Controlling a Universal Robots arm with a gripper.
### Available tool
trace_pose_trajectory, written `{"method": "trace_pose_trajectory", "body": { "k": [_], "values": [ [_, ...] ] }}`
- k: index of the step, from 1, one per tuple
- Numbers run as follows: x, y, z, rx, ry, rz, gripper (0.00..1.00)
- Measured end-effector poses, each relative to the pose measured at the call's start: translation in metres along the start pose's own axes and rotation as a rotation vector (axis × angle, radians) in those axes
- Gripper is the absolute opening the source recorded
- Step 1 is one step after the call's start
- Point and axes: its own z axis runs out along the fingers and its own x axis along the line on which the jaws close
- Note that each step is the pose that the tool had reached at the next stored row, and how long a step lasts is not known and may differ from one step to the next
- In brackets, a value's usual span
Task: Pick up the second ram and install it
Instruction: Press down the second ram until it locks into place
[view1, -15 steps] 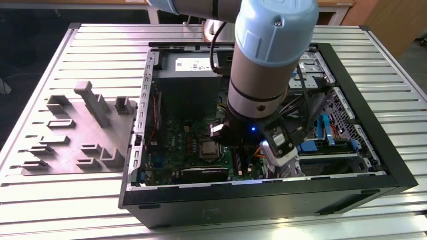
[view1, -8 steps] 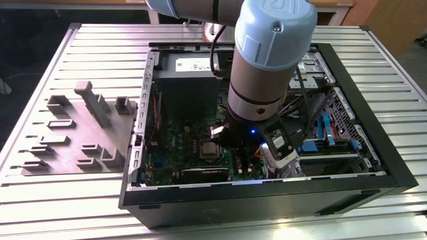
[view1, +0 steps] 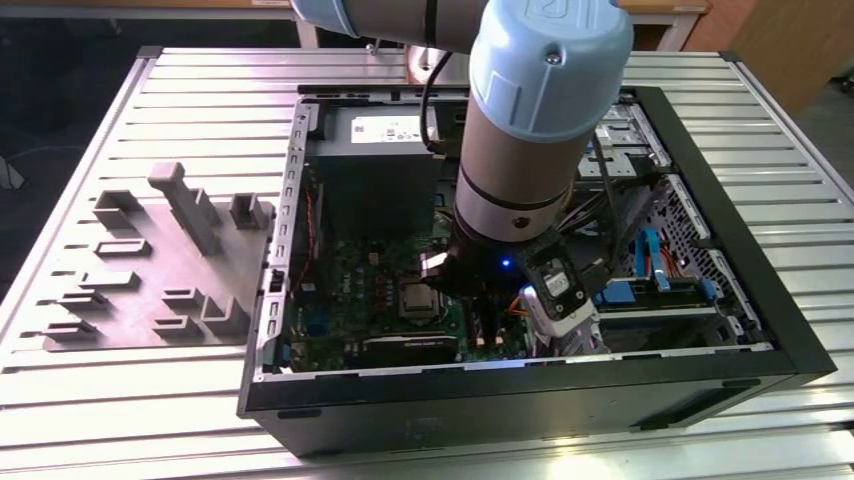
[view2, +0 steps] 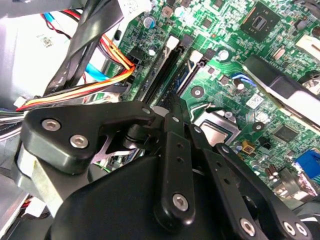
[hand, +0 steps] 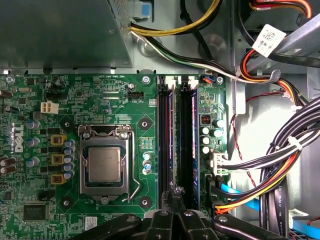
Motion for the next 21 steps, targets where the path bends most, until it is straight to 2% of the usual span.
{"method": "trace_pose_trajectory", "body": {
  "k": [4,10,16,21],
  "values": [
    [-0.0001,0.0005,-0.0021,-0.0026,-0.0007,0.000,0.10],
    [-0.0003,0.0011,-0.0177,-0.0002,0.0000,0.000,0.10],
    [-0.0004,0.0017,-0.0189,0.0004,0.0000,0.000,0.10],
    [-0.0001,0.0105,-0.0183,0.0003,-0.0001,0.000,0.10]
  ]
}}
